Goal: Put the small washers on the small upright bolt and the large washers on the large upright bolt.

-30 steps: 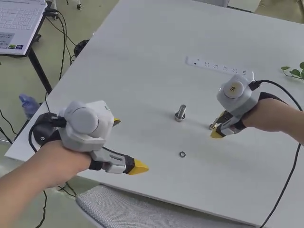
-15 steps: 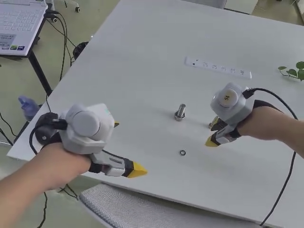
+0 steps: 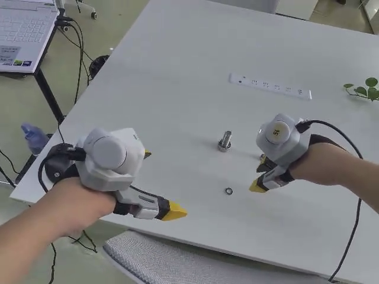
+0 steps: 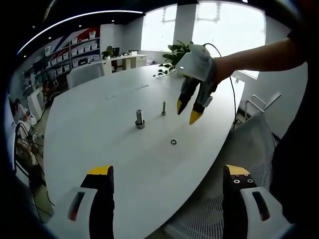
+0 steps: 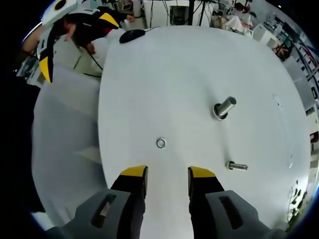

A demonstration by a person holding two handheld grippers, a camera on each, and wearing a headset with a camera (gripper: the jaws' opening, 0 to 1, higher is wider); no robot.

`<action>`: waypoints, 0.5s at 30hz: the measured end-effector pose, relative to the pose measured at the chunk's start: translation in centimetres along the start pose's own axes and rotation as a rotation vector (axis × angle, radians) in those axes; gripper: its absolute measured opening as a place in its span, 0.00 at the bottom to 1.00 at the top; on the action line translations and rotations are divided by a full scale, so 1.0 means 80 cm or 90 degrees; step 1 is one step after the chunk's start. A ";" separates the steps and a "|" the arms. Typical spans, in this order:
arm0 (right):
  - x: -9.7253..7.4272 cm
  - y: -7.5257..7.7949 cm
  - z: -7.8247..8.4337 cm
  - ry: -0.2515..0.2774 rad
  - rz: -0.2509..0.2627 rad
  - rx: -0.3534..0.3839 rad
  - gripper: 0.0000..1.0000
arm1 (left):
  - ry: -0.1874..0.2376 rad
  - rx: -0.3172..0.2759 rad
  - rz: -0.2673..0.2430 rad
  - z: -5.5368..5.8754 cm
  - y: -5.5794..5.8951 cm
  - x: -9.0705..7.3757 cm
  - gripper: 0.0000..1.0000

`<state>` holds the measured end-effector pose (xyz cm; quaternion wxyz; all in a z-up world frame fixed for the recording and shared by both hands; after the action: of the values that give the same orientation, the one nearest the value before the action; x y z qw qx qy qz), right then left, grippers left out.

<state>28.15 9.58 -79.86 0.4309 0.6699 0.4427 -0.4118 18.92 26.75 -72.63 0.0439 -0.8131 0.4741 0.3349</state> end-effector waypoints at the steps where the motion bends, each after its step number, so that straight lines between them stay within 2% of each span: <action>1: 0.003 -0.002 -0.001 0.002 -0.001 0.000 0.34 | -0.002 0.000 0.001 0.001 0.000 0.001 0.91; 6: 0.018 -0.008 -0.007 0.010 -0.015 0.008 0.34 | -0.001 0.000 0.007 0.002 0.003 0.008 0.91; 10: 0.033 -0.013 -0.011 0.017 -0.021 -0.011 0.36 | -0.001 -0.003 0.009 0.002 0.005 0.012 0.91; 15: 0.048 -0.015 -0.020 0.028 -0.022 -0.010 0.35 | 0.009 -0.010 0.000 -0.001 0.001 0.011 0.90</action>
<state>28.31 12.31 -83.25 0.4186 0.6677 0.4670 -0.4010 19.21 26.03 -73.12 0.0342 -0.8156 0.4717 0.3333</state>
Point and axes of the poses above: the centre of the closed fingertips' face, and the gripper's own axes: x roughly forward along the fingers, y roughly to its right, z roughly out of its underside, the point moved 1 cm from there along -x, roughly backward along the fingers, and after that the axes turned 14 degrees about z, right-handed, at the moved point
